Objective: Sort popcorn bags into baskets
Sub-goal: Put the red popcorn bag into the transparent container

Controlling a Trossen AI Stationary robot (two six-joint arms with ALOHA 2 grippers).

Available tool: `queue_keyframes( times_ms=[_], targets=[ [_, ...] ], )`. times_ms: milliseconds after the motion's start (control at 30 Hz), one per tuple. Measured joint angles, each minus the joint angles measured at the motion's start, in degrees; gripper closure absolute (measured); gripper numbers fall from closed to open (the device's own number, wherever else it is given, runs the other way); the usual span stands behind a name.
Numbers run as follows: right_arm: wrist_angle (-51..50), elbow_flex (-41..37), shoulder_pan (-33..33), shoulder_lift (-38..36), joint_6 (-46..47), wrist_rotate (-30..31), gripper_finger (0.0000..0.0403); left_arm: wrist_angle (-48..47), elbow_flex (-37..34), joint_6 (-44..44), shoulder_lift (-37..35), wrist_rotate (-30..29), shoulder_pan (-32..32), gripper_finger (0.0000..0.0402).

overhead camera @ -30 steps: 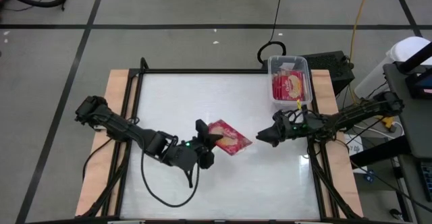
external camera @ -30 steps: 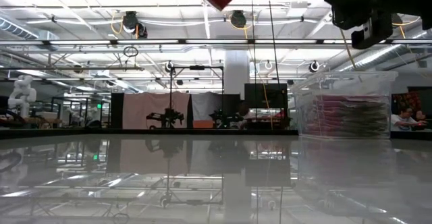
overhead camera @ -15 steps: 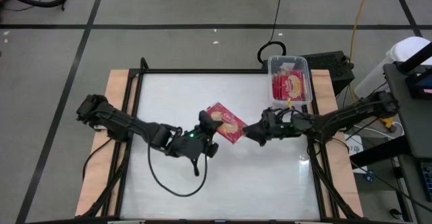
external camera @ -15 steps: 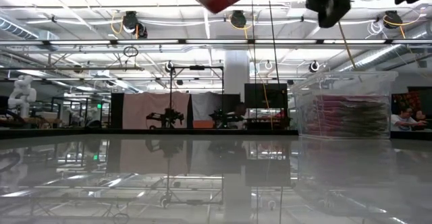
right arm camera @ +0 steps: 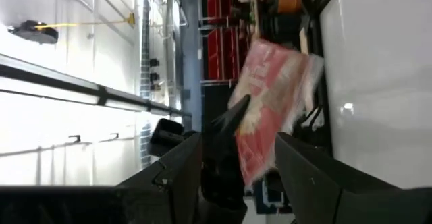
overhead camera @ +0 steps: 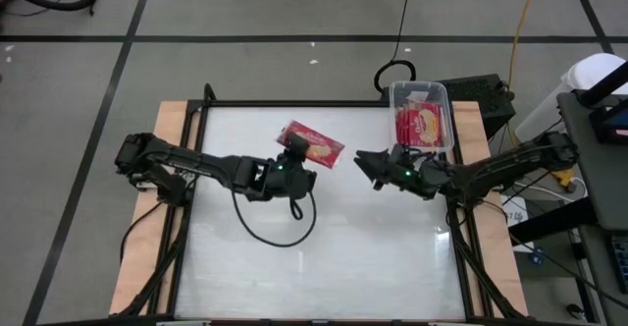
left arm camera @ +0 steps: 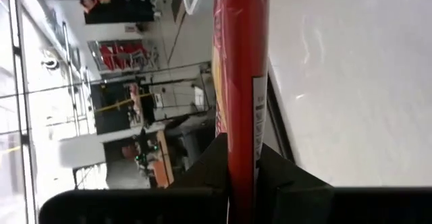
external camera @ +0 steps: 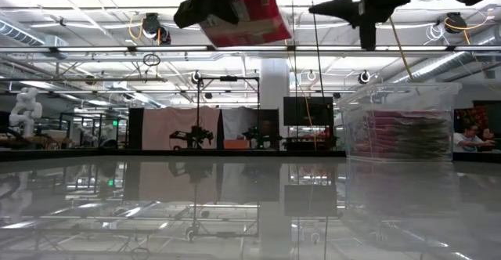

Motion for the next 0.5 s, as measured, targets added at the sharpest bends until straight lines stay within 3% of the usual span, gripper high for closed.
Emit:
queue_keyframes(
  times_ms=[267,500],
  targets=[
    [8.7,0.0,-2.3,6.3,0.3,-3.2,0.0222,4.6,0.0,8.4,0.0,0.0,1.2,0.0371],
    [10.8,0.0,-3.6,10.7,5.2,-3.2,0.0222,8.4,0.0,9.5,0.0,0.1,1.2,0.0371]
  ],
)
